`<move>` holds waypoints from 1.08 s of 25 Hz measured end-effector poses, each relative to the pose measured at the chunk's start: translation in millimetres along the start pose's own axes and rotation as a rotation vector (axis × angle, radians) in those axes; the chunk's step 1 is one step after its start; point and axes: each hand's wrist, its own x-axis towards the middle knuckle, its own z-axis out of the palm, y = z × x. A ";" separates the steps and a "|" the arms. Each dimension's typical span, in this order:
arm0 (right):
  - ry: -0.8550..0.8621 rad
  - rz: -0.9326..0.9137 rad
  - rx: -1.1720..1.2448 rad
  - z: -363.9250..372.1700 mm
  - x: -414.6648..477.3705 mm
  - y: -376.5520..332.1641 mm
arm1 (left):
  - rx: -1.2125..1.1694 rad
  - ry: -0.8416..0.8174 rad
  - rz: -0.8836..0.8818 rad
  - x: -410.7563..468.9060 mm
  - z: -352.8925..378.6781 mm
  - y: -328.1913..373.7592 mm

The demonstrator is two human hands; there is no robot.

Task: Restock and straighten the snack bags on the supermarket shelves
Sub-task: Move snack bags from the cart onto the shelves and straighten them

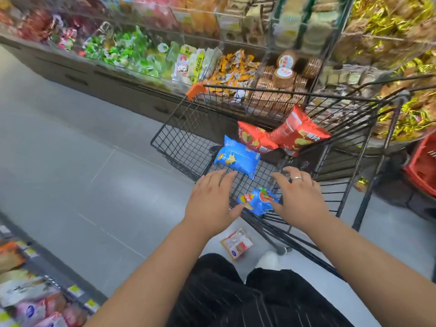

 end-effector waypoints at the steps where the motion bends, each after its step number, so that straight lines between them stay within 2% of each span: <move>1: -0.036 0.021 0.017 1.0 6.0 2.0 | -0.004 -0.014 0.018 10.0 1.0 -1.4; 10: -0.253 0.247 0.109 31.7 60.4 1.8 | 0.029 -0.255 0.207 114.6 26.2 -35.2; 17: -0.420 0.394 0.157 97.4 128.3 -7.5 | 0.115 -0.471 0.403 207.8 78.8 -77.3; 23: -0.579 0.366 0.142 184.2 176.4 2.5 | 0.150 -0.614 0.409 254.4 171.7 -92.2; 27: -0.731 0.106 0.099 233.3 200.0 20.6 | 0.138 -0.693 0.388 265.8 221.1 -109.8</move>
